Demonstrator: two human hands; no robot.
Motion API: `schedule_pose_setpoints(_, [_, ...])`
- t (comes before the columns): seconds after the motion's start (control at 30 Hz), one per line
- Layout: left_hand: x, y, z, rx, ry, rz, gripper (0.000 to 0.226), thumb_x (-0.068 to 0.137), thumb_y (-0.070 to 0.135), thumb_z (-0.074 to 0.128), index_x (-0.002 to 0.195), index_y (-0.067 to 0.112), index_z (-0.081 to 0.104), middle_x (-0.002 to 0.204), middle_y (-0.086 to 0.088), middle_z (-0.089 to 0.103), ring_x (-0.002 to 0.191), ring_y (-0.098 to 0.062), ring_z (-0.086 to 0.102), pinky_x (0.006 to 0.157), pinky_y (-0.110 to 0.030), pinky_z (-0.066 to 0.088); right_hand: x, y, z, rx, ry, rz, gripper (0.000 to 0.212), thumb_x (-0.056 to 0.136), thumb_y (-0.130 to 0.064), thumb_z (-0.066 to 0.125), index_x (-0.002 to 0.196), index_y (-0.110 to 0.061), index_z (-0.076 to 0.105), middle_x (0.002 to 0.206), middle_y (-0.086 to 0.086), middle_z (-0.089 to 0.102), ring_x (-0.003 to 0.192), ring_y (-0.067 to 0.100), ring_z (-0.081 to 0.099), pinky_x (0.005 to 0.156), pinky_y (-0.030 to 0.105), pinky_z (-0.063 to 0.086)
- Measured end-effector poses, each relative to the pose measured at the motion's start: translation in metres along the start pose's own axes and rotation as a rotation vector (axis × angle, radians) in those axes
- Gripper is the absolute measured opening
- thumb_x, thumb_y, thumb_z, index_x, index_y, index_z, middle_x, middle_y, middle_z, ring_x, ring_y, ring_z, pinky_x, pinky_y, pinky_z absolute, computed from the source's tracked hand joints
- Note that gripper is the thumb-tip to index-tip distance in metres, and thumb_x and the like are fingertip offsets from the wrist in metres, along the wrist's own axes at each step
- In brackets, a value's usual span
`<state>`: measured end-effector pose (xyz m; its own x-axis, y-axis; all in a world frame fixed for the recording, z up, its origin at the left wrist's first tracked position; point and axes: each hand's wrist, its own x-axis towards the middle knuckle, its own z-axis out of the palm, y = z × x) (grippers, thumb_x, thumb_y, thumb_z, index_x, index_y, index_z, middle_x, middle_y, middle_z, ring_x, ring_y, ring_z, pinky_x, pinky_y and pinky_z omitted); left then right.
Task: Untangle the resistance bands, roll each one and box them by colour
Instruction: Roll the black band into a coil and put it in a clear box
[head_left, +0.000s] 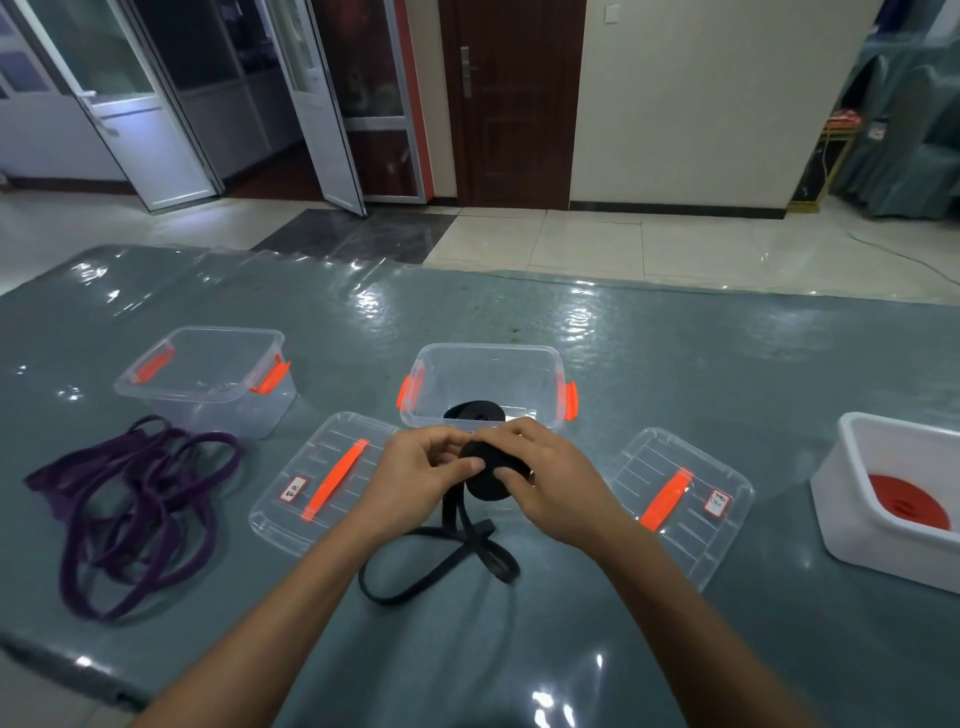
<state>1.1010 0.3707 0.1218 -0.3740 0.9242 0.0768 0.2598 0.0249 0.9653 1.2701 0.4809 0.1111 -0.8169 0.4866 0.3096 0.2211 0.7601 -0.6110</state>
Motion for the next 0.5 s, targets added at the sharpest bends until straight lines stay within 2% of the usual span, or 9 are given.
schedule_pose_setpoints(0.1, [0.001, 0.000, 0.006, -0.076, 0.030, 0.000, 0.020, 0.088, 0.000, 0.074, 0.106, 0.008, 0.076, 0.095, -0.008, 0.079, 0.091, -0.023, 0.076, 0.082, -0.024, 0.058, 0.002, 0.001, -0.003, 0.164, 0.058, 0.025, 0.051, 0.090, -0.005, 0.065, 0.133, -0.033, 0.063, 0.117, -0.014, 0.060, 0.111, 0.002, 0.056, 0.099, 0.022, 0.045])
schedule_pose_setpoints(0.17, [0.000, 0.000, 0.012, -0.178, 0.101, -0.005, 0.019, 0.088, -0.002, 0.072, 0.104, 0.008, 0.076, 0.095, -0.009, 0.079, 0.090, -0.022, 0.076, 0.080, -0.024, 0.058, 0.002, 0.002, -0.003, 0.320, 0.191, 0.078, 0.049, 0.086, -0.001, 0.068, 0.124, -0.032, 0.069, 0.112, -0.014, 0.066, 0.110, 0.005, 0.060, 0.097, 0.027, 0.049])
schedule_pose_setpoints(0.23, [0.000, -0.003, 0.016, -0.262, 0.174, -0.011, 0.018, 0.088, 0.002, 0.072, 0.104, 0.010, 0.077, 0.095, -0.009, 0.079, 0.089, -0.021, 0.077, 0.078, -0.024, 0.058, 0.001, 0.000, -0.001, 0.587, 0.312, 0.192, 0.049, 0.086, 0.003, 0.068, 0.117, -0.035, 0.072, 0.112, -0.012, 0.069, 0.110, 0.013, 0.065, 0.086, 0.035, 0.058])
schedule_pose_setpoints(0.3, [-0.001, -0.005, 0.020, -0.316, 0.215, -0.020, 0.018, 0.089, 0.009, 0.071, 0.106, 0.009, 0.077, 0.095, -0.010, 0.079, 0.085, -0.022, 0.077, 0.074, -0.024, 0.059, 0.002, -0.004, 0.006, 0.877, 0.370, 0.297, 0.048, 0.089, 0.006, 0.066, 0.113, -0.036, 0.073, 0.112, 0.000, 0.072, 0.106, 0.024, 0.070, 0.072, 0.041, 0.063])
schedule_pose_setpoints(0.33, [-0.002, -0.007, 0.021, -0.332, 0.229, -0.025, 0.018, 0.090, 0.010, 0.071, 0.107, 0.008, 0.077, 0.095, -0.010, 0.079, 0.085, -0.022, 0.077, 0.074, -0.024, 0.059, 0.002, -0.006, 0.010, 0.948, 0.388, 0.330, 0.046, 0.090, 0.006, 0.065, 0.113, -0.034, 0.072, 0.111, 0.004, 0.073, 0.104, 0.027, 0.071, 0.069, 0.042, 0.063])
schedule_pose_setpoints(0.4, [-0.001, -0.009, 0.021, -0.332, 0.249, -0.035, 0.018, 0.092, 0.005, 0.069, 0.109, 0.006, 0.077, 0.096, -0.010, 0.079, 0.087, -0.021, 0.077, 0.075, -0.023, 0.059, 0.000, -0.012, 0.020, 0.920, 0.408, 0.345, 0.044, 0.091, 0.003, 0.065, 0.116, -0.033, 0.068, 0.112, 0.001, 0.072, 0.106, 0.026, 0.070, 0.072, 0.043, 0.063])
schedule_pose_setpoints(0.5, [-0.001, -0.012, 0.015, -0.211, 0.219, -0.013, 0.020, 0.093, 0.004, 0.068, 0.110, 0.010, 0.077, 0.096, -0.006, 0.080, 0.089, -0.022, 0.077, 0.078, -0.027, 0.060, -0.008, -0.008, 0.025, 0.484, 0.392, 0.209, 0.049, 0.088, -0.004, 0.066, 0.126, -0.034, 0.059, 0.124, -0.012, 0.063, 0.117, 0.010, 0.060, 0.089, 0.036, 0.058])
